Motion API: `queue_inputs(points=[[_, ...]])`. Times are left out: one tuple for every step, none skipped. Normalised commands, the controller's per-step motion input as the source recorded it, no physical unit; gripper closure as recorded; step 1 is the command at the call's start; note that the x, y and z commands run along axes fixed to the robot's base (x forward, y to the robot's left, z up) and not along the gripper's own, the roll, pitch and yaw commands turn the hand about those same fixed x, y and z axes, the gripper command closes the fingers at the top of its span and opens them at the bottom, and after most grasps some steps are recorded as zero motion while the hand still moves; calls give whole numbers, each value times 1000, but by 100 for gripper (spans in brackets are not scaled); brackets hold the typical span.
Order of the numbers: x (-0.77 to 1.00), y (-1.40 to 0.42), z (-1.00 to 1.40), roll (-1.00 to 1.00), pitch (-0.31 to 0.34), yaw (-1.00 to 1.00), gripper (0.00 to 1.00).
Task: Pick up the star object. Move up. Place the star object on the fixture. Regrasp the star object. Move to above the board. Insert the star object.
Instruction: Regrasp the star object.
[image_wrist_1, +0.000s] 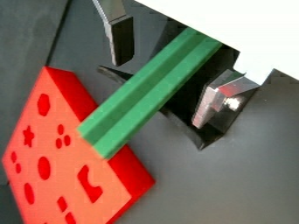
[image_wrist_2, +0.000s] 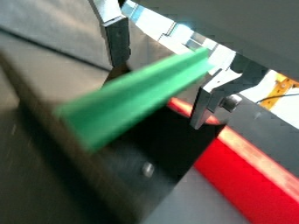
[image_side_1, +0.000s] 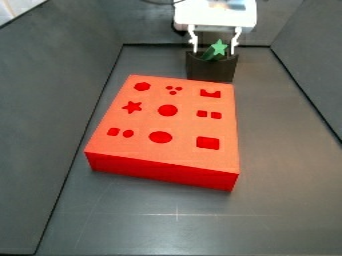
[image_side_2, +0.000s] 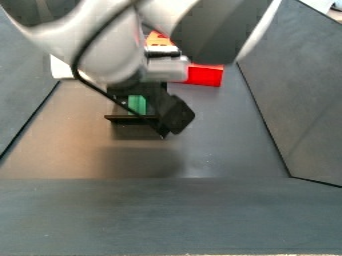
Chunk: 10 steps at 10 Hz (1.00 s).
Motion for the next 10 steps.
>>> queue_inputs(points=[[-26, 4, 1000, 16, -21, 23, 0], [-33, 0, 1000, 34, -5, 34, 0], [-37, -3, 1000, 42, 14, 38, 0], [-36, 2, 859, 46, 38, 33, 0], [-34, 2, 736, 47, 51, 29, 0], [-28, 4, 494, 45, 75, 18, 0], [-25, 8, 308, 45, 83, 4, 0], [6, -1000, 951, 1000, 59, 34, 0], [14, -1000, 875, 1000, 59, 32, 0], [-17, -1000, 850, 1000, 50, 32, 0]])
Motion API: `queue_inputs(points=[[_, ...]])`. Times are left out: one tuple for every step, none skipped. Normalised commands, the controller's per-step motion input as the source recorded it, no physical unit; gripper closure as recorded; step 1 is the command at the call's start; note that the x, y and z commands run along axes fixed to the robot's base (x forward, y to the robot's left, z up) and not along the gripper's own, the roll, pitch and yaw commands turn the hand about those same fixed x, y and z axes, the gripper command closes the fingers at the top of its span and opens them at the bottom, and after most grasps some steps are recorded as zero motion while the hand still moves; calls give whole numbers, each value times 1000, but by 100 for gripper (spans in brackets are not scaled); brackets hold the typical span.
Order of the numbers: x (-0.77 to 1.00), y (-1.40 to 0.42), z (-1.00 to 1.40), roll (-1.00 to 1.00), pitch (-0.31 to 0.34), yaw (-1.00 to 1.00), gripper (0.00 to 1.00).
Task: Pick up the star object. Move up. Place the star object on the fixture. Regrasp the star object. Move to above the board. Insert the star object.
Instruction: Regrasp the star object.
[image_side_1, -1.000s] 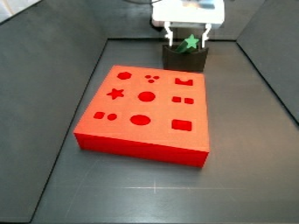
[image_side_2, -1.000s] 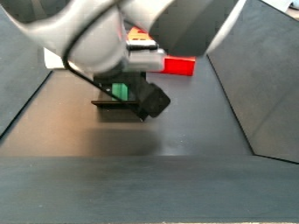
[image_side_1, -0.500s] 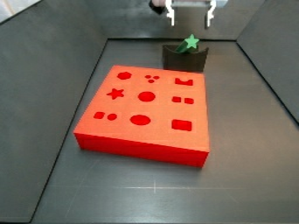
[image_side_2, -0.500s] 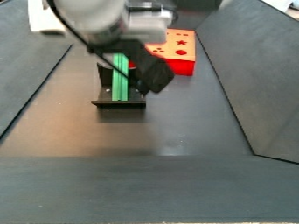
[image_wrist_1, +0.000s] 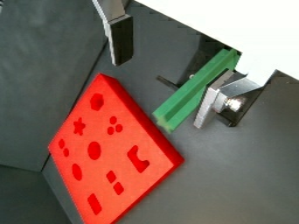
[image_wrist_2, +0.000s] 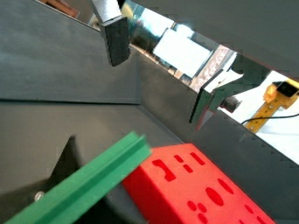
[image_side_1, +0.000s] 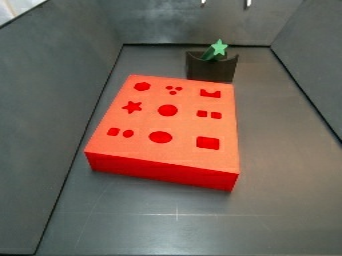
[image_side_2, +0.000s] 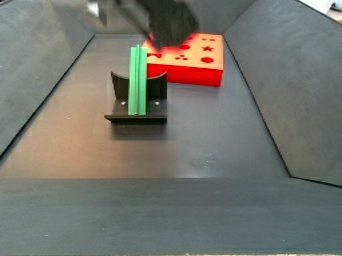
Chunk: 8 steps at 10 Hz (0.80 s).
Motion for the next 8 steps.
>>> queue_inputs(points=[[-55, -1000, 800, 1000, 43, 31, 0], [-71, -870, 592, 1000, 37, 30, 0], [-56, -682, 360, 1000, 35, 30, 0], [-24, -429, 99, 1000, 33, 30, 0], [-13, -297, 59, 1000, 32, 30, 0], [-22, -56, 62, 1000, 32, 31, 0], [-23, -29, 46, 1000, 30, 31, 0], [-9, -44, 10, 1000, 25, 32, 0]])
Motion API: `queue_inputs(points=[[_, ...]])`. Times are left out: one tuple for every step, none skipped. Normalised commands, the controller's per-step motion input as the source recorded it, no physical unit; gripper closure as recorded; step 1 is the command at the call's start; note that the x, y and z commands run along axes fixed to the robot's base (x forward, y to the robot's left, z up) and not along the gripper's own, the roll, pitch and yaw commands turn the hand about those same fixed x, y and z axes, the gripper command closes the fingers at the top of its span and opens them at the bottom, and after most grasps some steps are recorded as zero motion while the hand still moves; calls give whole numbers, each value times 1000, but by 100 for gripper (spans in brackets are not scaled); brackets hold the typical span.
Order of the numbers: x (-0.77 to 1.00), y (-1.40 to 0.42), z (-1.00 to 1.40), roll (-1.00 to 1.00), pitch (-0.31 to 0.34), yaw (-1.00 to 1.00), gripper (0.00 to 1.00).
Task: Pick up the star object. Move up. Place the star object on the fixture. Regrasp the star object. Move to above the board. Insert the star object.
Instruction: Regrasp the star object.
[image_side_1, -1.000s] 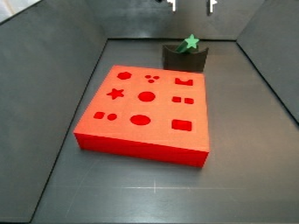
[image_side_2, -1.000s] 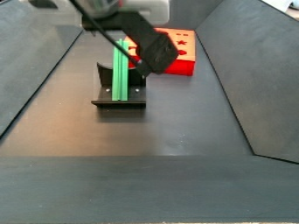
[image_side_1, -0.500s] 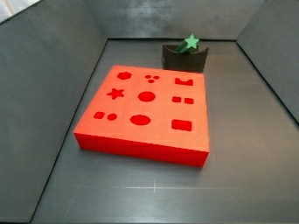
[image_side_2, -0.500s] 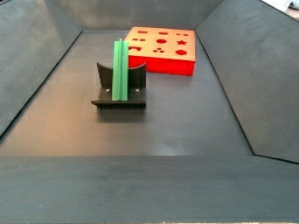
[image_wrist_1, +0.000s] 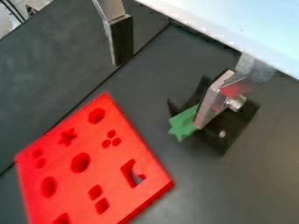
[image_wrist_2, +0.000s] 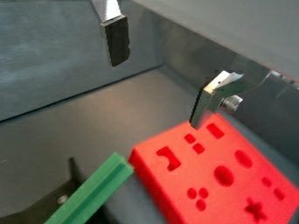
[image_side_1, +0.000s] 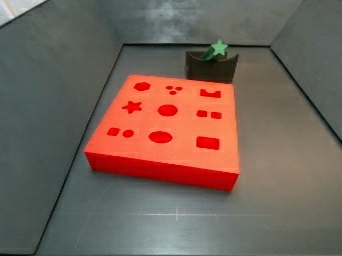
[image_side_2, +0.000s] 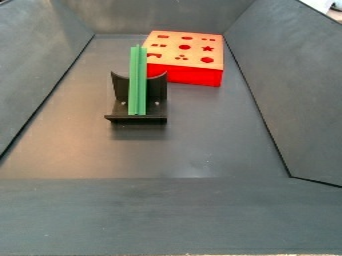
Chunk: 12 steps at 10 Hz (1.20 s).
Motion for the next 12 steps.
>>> queue_inputs(points=[[-10, -37, 10, 1000, 24, 32, 0], [-3, -25, 15, 1000, 20, 33, 0], [1, -23, 12, 1000, 18, 34, 0], [2, -22, 11, 1000, 18, 36, 0], [2, -19, 11, 1000, 21, 37, 0], [5, -20, 10, 1000, 28, 39, 0], [15, -18, 10, 1000, 35, 41, 0], [33, -26, 2, 1000, 45, 44, 0], [40, -26, -1, 1000, 52, 46, 0], [58, -29, -1, 1000, 67, 51, 0], [75, -34, -2, 1000, 87, 59, 0], [88, -39, -3, 1000, 105, 67, 0]])
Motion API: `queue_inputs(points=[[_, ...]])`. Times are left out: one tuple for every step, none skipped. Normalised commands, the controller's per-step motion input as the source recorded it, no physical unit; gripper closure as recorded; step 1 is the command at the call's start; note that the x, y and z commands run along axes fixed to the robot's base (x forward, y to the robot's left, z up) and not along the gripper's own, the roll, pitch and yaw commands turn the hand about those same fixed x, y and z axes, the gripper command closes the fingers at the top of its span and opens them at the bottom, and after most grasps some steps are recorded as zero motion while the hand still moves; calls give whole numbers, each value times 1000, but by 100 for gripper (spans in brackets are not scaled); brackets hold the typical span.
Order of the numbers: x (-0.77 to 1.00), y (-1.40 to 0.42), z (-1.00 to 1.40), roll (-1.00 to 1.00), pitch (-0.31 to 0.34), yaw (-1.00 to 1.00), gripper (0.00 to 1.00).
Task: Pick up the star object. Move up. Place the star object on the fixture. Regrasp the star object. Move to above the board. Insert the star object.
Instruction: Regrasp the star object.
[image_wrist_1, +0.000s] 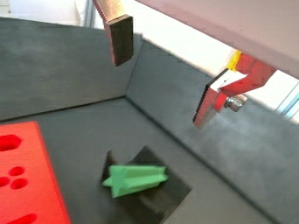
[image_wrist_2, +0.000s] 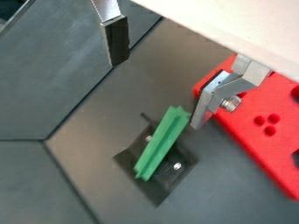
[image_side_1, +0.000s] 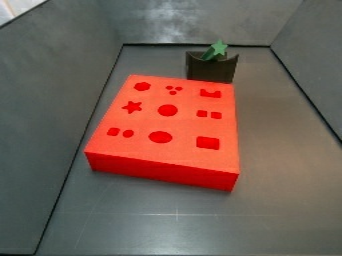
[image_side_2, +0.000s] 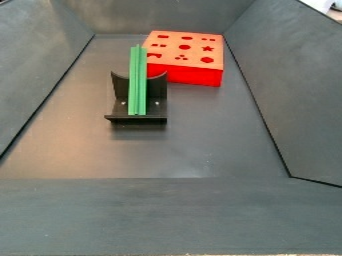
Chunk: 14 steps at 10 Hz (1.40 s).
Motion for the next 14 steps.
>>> queue_inputs(points=[[97, -40, -5, 1000, 119, 73, 0], [105, -47, -9, 1000, 146, 93, 0], [102, -47, -3, 1000, 167, 112, 0], [102, -49, -9, 1000, 193, 153, 0], [103, -49, -8, 1000, 207, 182, 0], [108, -52, -9, 790, 189, 211, 0], [111, -55, -12, 604, 164, 224, 0], [109, -54, -11, 371, 125, 235, 0], [107, -44, -2, 288, 102, 237, 0], [93, -43, -4, 203, 50, 232, 0], [86, -50, -10, 183, 19, 222, 0], [31, 39, -1000, 133, -6, 141, 0], [32, 39, -1000, 132, -10, 124, 0], [43, 36, -1000, 109, -56, 94, 0]])
